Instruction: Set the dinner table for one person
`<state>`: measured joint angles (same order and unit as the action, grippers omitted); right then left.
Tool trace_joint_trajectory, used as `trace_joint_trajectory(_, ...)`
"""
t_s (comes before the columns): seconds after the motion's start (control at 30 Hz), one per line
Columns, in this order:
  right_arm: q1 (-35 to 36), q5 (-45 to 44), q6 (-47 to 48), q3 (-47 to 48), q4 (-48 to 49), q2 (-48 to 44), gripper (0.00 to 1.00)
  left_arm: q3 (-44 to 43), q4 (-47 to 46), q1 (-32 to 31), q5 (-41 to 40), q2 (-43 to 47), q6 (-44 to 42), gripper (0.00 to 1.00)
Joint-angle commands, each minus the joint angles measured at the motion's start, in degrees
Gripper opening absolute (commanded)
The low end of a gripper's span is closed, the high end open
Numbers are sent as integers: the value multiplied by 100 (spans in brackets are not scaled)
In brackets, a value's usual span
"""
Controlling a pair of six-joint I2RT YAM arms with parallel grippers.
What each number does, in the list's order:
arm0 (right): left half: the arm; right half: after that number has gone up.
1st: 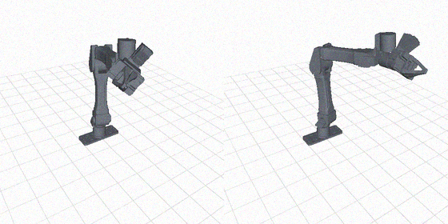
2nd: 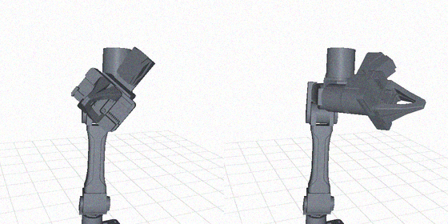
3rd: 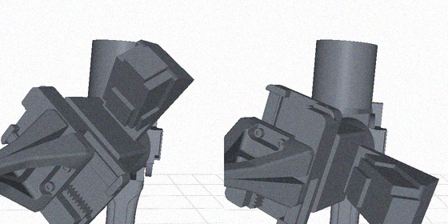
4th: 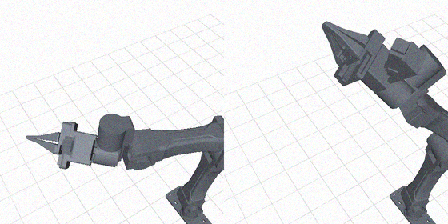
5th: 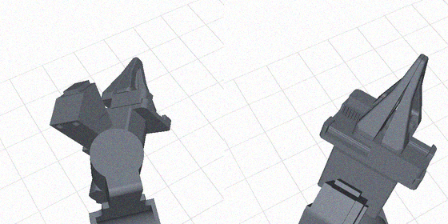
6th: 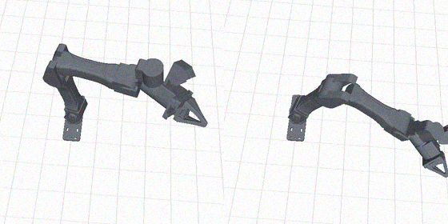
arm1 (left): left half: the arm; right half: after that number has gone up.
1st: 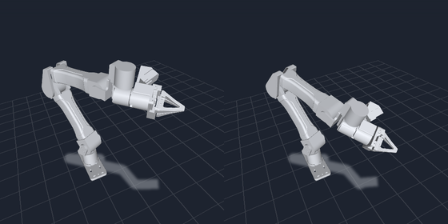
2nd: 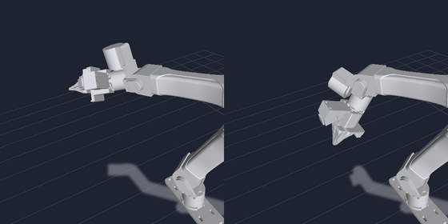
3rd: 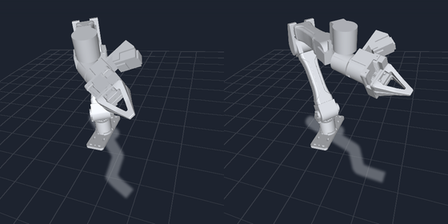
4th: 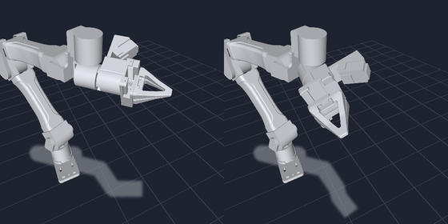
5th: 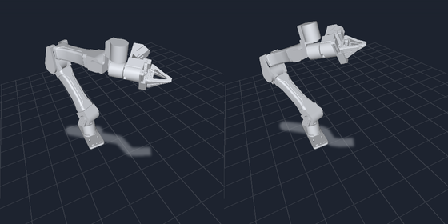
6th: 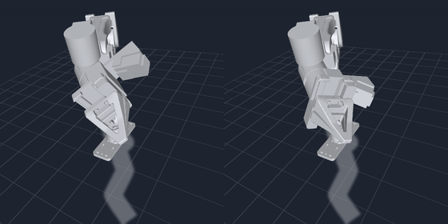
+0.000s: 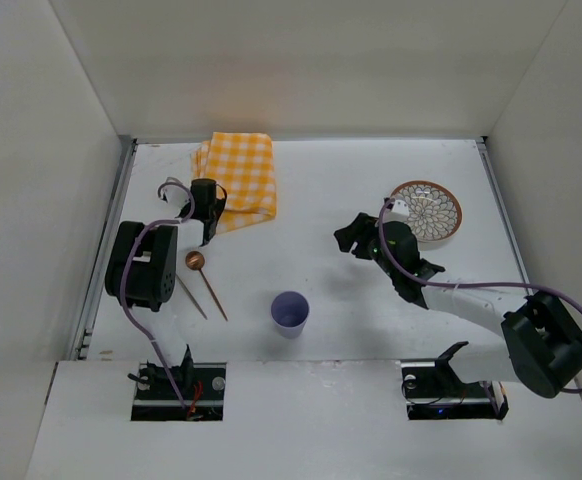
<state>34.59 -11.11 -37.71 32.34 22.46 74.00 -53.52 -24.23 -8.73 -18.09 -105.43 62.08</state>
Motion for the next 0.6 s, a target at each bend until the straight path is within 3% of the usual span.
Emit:
trace_joint_trajectory(0.0, 43, 13, 71, 133, 294, -96, 68, -28, -257, -27, 112, 399, -213, 9)
trace_joint_trajectory(0.27, 26, -285, -148, 27, 329, -227, 68, -457, -381, -1212, 270, 1147, -1723, 6)
trace_joint_trajectory(0.57, -307, -1454, -763, -420, 180, -701, 73, -1642, -337, -2996, 876, 516, -3709, 6)
